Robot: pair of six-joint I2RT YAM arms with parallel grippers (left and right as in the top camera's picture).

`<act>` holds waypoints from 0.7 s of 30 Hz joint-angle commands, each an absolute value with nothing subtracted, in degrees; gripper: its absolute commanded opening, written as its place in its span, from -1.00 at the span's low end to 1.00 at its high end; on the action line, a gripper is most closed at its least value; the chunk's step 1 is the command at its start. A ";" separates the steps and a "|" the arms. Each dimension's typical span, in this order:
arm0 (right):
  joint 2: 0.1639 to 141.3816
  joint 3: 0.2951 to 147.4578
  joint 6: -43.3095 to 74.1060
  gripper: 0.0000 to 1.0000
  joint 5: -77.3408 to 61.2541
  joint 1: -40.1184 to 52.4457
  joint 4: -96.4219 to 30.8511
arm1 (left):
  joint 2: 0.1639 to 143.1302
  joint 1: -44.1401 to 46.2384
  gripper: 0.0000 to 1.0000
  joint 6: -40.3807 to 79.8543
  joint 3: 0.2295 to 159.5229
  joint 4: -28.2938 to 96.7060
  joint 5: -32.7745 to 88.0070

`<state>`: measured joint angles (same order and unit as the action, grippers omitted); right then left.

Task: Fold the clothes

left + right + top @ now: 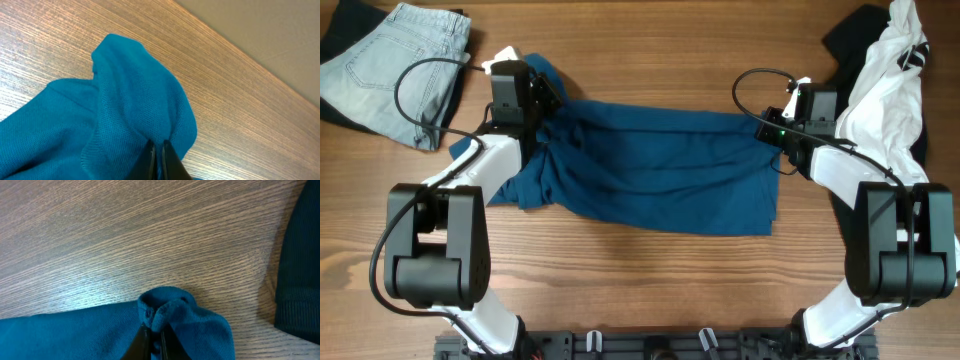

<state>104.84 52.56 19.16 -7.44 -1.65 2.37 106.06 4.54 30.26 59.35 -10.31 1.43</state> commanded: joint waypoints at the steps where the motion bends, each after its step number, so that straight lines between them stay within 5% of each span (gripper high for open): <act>1: 105.97 53.36 17.98 -0.91 -8.16 -1.56 2.26 | 105.06 5.02 -0.92 28.73 59.27 -12.78 1.19; 11: 105.97 53.36 18.00 -0.91 -8.21 -1.56 2.31 | 104.42 4.97 -0.92 27.18 59.29 -13.26 -5.45; 21: 105.97 53.36 18.06 -0.91 -8.45 -1.56 1.85 | 100.71 6.76 -0.86 27.68 59.29 -6.98 3.97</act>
<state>104.84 52.56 19.16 -7.49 -1.65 2.00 103.18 5.93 28.51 59.31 -9.19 0.89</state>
